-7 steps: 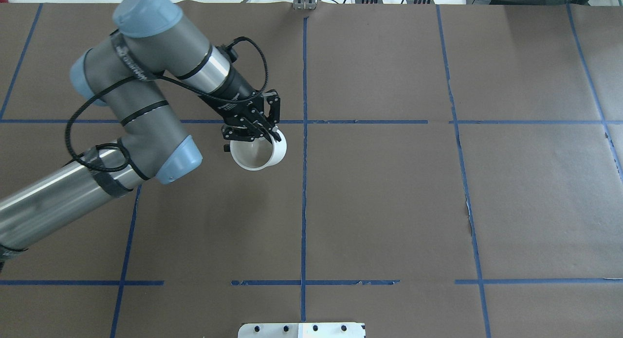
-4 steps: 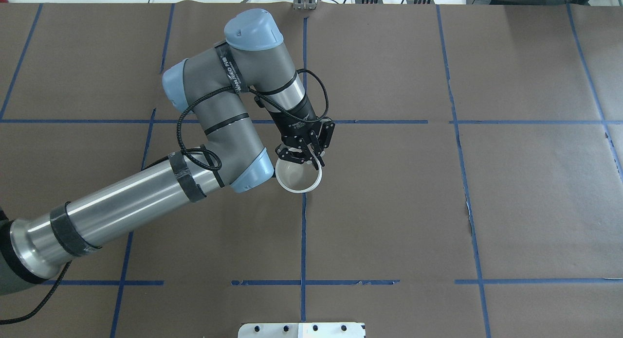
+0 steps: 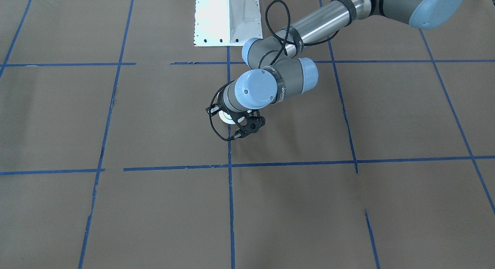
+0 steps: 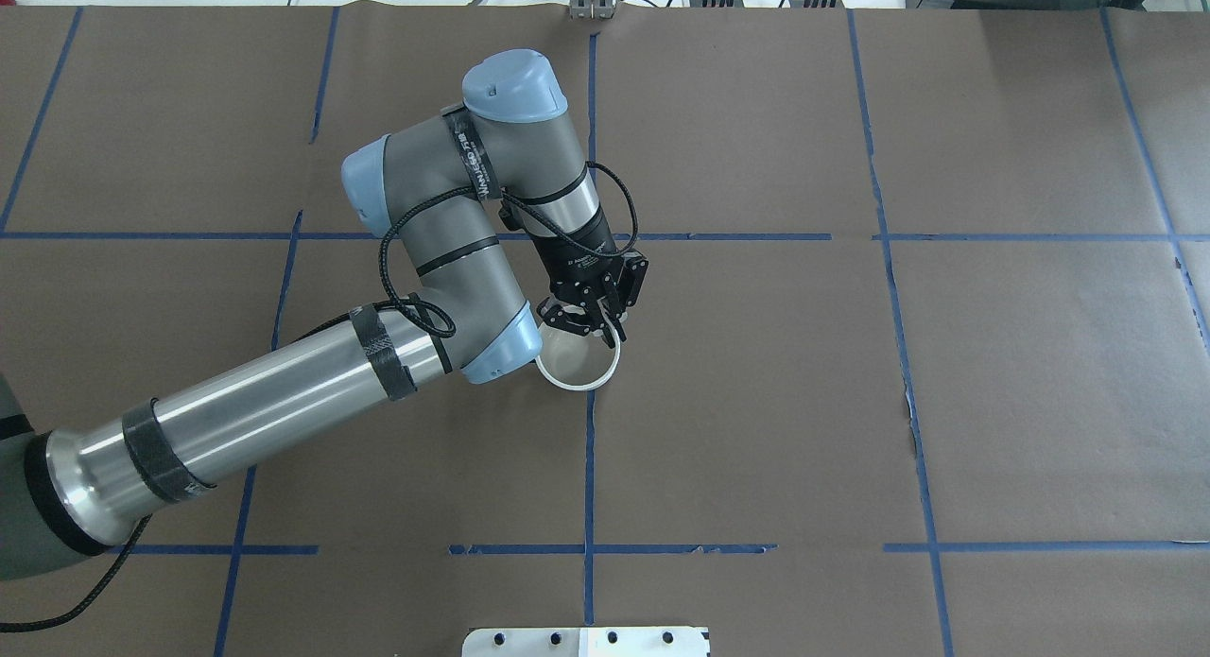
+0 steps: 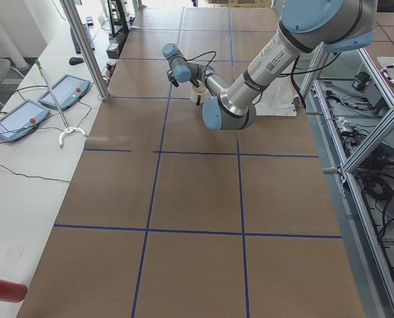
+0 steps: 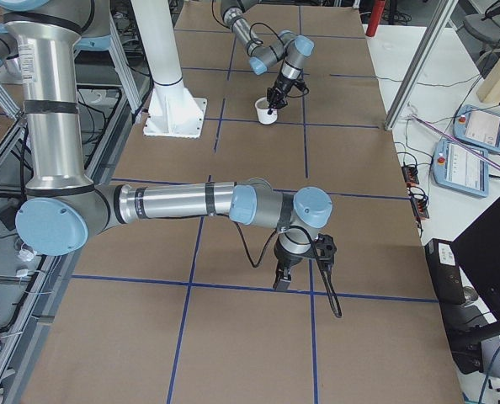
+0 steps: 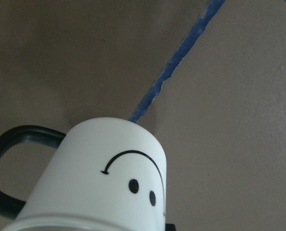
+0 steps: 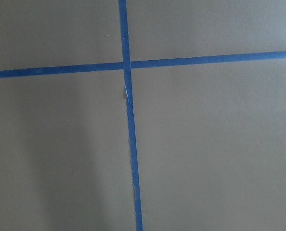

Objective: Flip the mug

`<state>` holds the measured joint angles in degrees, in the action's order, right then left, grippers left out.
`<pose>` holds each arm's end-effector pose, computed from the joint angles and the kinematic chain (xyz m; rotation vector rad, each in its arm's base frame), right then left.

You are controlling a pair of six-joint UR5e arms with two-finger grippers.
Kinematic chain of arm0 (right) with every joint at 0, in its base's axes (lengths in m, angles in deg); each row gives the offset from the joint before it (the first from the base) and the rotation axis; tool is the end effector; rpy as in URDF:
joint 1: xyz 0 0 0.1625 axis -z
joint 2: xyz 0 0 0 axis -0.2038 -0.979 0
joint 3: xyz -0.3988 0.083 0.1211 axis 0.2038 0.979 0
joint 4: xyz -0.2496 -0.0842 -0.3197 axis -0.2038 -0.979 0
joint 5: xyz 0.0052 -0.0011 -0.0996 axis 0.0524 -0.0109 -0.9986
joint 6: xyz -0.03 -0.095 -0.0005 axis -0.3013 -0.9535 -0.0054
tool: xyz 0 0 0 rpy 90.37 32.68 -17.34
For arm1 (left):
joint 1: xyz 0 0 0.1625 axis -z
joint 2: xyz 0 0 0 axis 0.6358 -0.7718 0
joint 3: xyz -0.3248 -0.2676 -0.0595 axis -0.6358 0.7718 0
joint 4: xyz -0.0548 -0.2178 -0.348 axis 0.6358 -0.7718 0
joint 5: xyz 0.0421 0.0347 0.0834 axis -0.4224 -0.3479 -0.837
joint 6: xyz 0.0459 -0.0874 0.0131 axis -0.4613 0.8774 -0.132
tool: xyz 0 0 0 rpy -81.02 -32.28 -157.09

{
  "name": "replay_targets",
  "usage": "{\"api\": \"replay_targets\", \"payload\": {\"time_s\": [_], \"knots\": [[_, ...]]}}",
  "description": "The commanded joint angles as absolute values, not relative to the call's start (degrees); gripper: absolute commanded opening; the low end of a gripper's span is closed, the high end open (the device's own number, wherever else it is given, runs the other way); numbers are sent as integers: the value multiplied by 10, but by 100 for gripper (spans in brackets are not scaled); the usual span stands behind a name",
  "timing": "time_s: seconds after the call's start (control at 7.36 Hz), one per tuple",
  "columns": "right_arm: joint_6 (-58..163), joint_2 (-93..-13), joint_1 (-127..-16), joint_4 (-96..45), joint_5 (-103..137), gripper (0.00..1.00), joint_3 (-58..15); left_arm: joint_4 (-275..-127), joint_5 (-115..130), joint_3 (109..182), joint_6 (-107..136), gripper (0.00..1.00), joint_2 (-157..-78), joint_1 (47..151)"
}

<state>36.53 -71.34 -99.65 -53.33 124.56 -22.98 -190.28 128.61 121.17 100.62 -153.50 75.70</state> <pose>0.0507 -0.4949 0.6346 -0.1619 -0.6989 0.0311 0.6083 -0.5127 0.1612 -0.6681 0.9478 -0.3429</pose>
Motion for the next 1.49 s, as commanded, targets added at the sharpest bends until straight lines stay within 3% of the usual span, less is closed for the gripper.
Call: {"api": "replay_targets", "payload": {"time_s": [0.0, 0.14, 0.68, 1.22, 1.36], "knots": [[365, -713, -996, -533, 1246, 100, -230, -1901, 1284, 1224, 1005, 61, -1533, 759], [365, -713, -996, -533, 1246, 100, -230, -1897, 1284, 1256, 1006, 99, -1526, 766], [365, -714, -996, -533, 1246, 100, -230, -1869, 1280, 1433, 940, 100, -1447, 856], [365, -713, -996, -533, 1246, 100, -230, -1865, 1232, 1589, 592, 100, -1188, 963], [365, -713, -996, -533, 1246, 100, -230, -1864, 1232, 1598, 497, 100, -1123, 1003]]}}
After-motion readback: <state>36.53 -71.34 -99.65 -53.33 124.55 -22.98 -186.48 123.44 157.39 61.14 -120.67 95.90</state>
